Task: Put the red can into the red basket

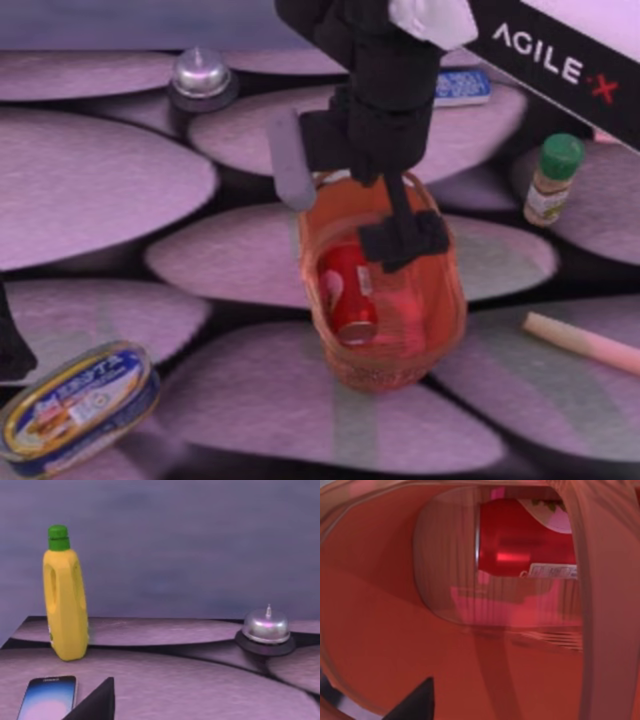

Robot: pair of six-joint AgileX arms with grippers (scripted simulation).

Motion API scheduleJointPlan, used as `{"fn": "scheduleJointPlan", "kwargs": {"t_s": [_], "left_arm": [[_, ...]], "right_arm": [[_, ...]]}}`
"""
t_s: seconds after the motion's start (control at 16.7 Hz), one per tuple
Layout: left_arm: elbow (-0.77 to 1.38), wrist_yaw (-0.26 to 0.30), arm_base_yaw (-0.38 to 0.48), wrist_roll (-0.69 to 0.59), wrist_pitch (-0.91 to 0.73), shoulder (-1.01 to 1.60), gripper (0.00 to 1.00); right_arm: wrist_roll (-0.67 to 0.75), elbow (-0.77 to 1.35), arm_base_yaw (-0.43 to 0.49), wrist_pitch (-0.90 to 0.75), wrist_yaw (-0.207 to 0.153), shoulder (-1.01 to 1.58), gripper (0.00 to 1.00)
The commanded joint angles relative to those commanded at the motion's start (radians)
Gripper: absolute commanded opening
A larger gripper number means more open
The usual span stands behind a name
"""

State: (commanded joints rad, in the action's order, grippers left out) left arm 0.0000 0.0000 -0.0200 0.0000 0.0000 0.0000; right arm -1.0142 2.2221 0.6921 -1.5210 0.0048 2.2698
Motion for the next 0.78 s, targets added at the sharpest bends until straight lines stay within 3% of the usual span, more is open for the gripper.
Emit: {"fn": "scheduleJointPlan", "kwargs": {"t_s": [0.66,0.78], "left_arm": [[0.0,0.0,0.0,0.0,0.0,0.0,1.0],[0.0,0.0,0.0,0.0,0.0,0.0,1.0]], "right_arm": [[0.0,-0.107,0.001,0.091,0.0,-0.016,1.0],[0.0,-0.107,0.001,0.091,0.0,-0.016,0.85]]}}
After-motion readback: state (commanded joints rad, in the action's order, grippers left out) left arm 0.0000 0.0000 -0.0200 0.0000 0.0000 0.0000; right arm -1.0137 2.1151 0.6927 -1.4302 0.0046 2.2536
